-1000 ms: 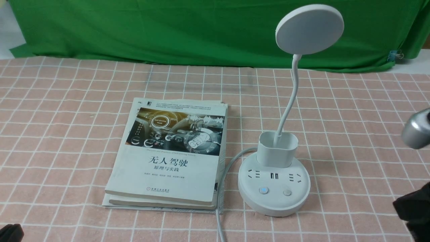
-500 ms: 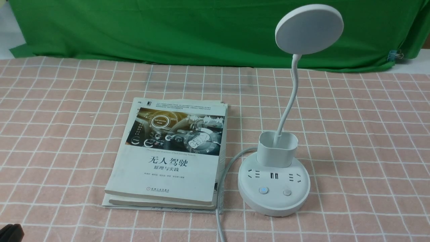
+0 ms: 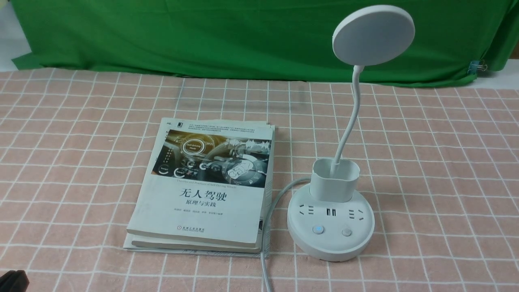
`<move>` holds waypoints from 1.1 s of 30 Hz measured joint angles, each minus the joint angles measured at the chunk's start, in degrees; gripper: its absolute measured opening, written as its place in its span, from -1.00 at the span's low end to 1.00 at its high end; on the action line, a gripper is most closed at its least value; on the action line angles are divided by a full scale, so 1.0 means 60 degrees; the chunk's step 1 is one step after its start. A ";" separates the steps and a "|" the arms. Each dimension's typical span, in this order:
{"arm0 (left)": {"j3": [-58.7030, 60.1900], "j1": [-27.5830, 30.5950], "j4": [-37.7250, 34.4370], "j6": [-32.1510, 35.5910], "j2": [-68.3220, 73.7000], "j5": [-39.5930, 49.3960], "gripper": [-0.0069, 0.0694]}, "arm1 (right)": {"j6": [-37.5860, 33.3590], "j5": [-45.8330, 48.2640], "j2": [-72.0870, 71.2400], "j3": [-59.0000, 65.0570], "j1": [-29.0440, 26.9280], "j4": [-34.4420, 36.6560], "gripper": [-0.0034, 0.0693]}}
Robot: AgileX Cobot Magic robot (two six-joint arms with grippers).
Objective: Turn off the table lamp on the pink coffee tablecloth by hand.
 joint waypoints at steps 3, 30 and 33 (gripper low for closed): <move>0.0000 0.0000 0.0000 0.0000 0.0000 0.0000 -0.80 | 0.0005 -0.0011 0.0000 0.0000 0.0000 0.0000 -0.81; 0.0000 0.0000 0.0000 0.0000 0.0000 0.0000 -0.80 | 0.0018 -0.0030 0.0000 0.0000 0.0000 0.0000 -0.67; 0.0000 0.0000 0.0000 0.0000 0.0000 0.0000 -0.80 | 0.0018 -0.0030 0.0000 0.0000 0.0000 0.0000 -0.67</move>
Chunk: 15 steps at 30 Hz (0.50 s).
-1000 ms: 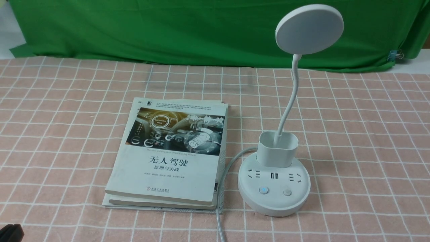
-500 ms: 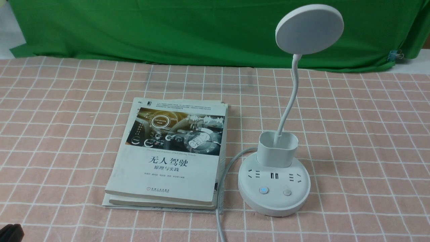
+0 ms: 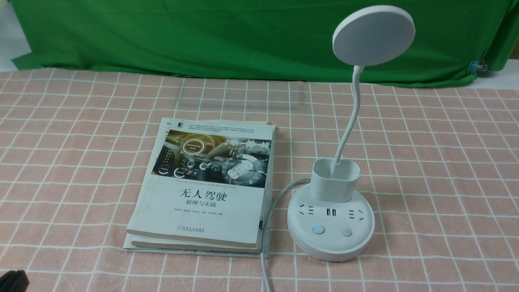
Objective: Turn off the table lamp on the pink coffee tablecloth by hand.
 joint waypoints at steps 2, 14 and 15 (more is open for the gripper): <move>0.0000 0.0000 0.0000 0.0000 0.0000 0.0000 -0.80 | 0.0000 0.0000 0.0000 0.0000 0.0000 0.0000 -0.66; 0.0000 0.0000 0.0000 0.0000 0.0000 0.0000 -0.80 | 0.0000 0.0000 0.0000 0.0000 0.0000 0.0000 -0.59; 0.0000 0.0000 0.0000 0.0000 0.0000 0.0000 -0.80 | 0.0000 0.0000 0.0000 0.0000 0.0000 0.0000 -0.59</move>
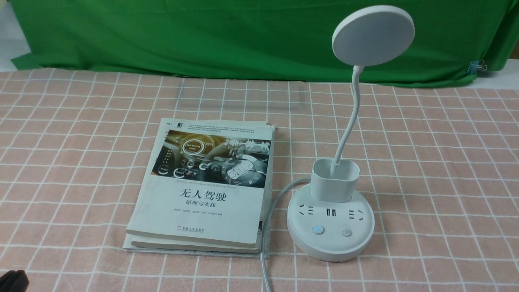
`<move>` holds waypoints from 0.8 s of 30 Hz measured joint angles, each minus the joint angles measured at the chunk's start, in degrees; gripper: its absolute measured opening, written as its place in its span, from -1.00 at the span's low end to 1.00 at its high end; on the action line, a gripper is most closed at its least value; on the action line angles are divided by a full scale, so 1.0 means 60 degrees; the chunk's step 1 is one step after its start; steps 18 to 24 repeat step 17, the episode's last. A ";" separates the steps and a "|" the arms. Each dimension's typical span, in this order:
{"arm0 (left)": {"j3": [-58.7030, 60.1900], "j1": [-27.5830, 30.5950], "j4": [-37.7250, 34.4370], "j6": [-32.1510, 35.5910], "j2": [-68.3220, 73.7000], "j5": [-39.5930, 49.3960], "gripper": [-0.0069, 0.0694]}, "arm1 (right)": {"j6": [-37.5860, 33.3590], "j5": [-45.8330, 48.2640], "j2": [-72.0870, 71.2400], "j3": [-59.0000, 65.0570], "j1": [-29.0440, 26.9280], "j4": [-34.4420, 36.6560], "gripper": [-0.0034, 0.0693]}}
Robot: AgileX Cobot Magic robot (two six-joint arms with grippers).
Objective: Turn off the table lamp on the pink coffee tablecloth by hand.
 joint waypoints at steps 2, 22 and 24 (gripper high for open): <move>0.0000 0.0000 0.0000 0.0000 0.0000 0.0000 -0.80 | 0.0000 0.0000 0.0000 0.0000 0.0000 0.0000 -0.58; 0.0000 0.0000 0.0000 0.0000 0.0000 0.0000 -0.80 | 0.0000 0.0000 0.0000 0.0000 -0.0007 0.0000 -0.52; 0.0000 0.0000 0.0000 0.0000 0.0000 0.0000 -0.80 | 0.0000 0.0000 0.0000 0.0000 -0.0007 0.0000 -0.52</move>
